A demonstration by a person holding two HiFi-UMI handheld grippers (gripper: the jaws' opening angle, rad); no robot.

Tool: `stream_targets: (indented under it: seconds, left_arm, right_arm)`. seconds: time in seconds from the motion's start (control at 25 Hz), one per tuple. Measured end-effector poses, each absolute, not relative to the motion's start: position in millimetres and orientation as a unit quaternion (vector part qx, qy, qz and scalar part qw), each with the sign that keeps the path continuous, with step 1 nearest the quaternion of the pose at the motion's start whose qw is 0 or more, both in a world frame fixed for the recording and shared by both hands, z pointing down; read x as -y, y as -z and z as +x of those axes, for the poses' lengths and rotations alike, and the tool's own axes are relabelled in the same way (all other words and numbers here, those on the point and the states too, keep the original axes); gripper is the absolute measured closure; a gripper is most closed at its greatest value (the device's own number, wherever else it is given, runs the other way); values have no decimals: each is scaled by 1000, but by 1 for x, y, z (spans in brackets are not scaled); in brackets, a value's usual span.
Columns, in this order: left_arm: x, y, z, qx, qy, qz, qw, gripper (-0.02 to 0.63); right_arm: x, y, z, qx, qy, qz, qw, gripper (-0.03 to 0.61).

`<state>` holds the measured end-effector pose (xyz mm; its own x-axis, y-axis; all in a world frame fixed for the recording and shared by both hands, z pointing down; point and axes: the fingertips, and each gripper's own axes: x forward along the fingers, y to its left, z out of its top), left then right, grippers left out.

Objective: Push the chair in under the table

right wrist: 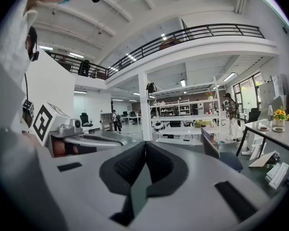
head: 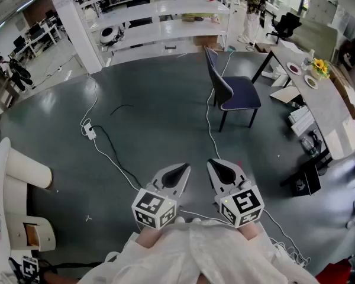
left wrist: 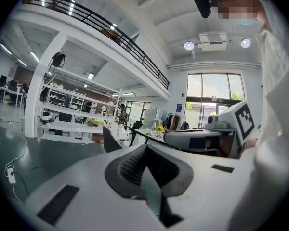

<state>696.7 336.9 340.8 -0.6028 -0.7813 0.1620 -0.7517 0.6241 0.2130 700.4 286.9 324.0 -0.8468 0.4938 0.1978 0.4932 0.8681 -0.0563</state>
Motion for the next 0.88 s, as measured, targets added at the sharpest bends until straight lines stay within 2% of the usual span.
stream_targets:
  seconds: [0.52,0.88]
  left_arm:
    - [-336,-347,695,887,72,435,134,599]
    - [-328,-358,696,889,84,428,144,598]
  right_arm:
    - [-292,-342,698,957,8,-262,122,546]
    - [-293,-335,702,952,24,-288,100,545]
